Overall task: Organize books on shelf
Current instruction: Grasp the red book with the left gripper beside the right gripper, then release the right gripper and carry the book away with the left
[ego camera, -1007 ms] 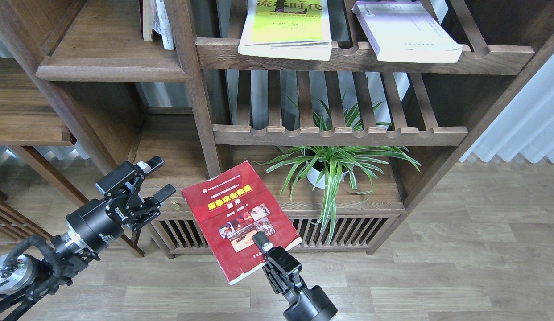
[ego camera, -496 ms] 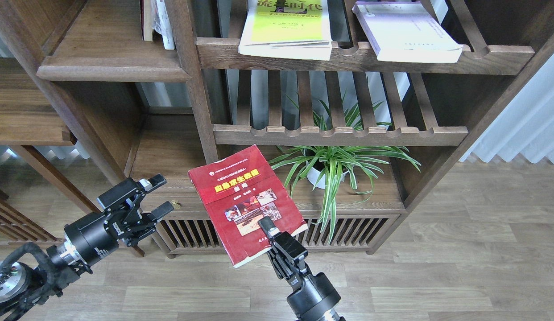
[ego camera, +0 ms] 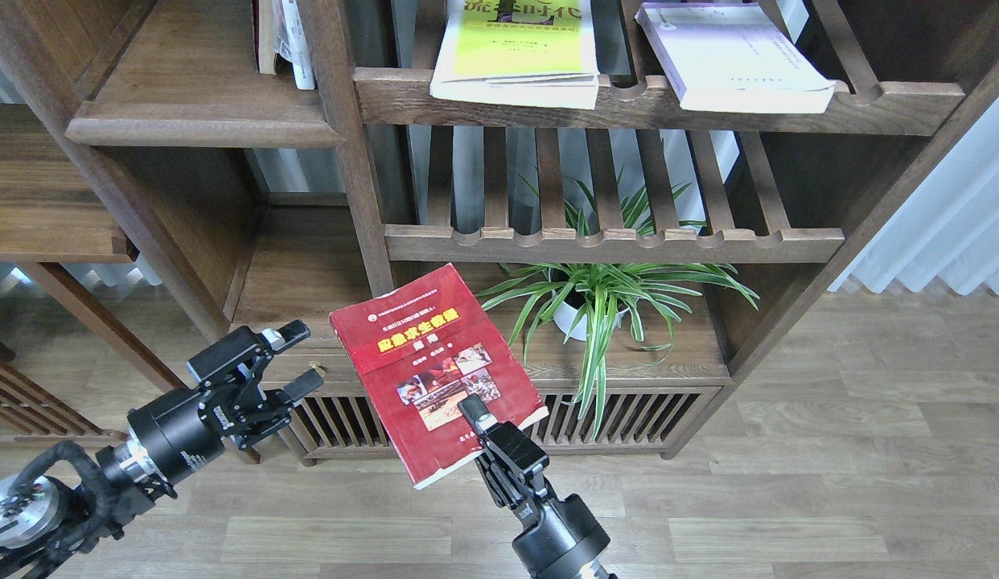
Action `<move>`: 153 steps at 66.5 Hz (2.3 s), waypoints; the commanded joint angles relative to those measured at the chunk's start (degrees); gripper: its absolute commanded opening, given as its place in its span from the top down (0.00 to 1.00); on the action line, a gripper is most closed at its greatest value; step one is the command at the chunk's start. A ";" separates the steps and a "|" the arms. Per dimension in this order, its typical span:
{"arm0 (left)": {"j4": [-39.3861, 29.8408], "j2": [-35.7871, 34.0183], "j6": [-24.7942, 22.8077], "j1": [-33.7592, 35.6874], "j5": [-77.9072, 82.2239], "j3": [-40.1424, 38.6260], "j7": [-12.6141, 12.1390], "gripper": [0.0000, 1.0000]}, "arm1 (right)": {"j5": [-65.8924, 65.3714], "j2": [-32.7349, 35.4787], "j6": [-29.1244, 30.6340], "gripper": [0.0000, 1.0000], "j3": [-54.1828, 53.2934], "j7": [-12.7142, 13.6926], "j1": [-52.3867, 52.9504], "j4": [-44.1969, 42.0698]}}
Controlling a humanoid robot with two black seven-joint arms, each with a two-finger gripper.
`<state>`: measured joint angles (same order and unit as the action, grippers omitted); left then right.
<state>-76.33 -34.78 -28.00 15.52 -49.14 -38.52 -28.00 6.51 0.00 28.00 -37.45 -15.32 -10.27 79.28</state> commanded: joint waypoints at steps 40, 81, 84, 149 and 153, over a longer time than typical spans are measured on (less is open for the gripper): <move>-1.89 0.06 0.00 2.41 0.01 6.26 0.00 0.02 | 0.00 0.00 0.00 0.97 2.64 0.73 1.66 -0.09; -1.28 1.82 0.00 4.17 1.68 6.88 0.00 0.43 | -0.18 0.00 0.00 0.97 3.61 0.82 1.39 -0.26; -1.28 1.82 0.00 3.99 1.68 7.05 0.00 0.53 | -0.27 0.00 0.00 0.97 3.61 0.82 1.39 -0.26; 0.48 -2.04 0.00 2.06 2.20 7.49 2.51 0.98 | -1.94 0.00 0.00 0.01 -1.40 0.73 -0.27 -1.85; 1.01 -4.58 0.00 1.97 4.31 7.49 6.63 0.97 | -1.94 0.00 0.00 0.01 -2.36 0.64 -0.63 -2.02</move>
<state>-76.26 -35.85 -27.97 17.57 -47.10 -30.99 -26.70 4.53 -0.10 28.00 -37.74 -14.53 -9.96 77.56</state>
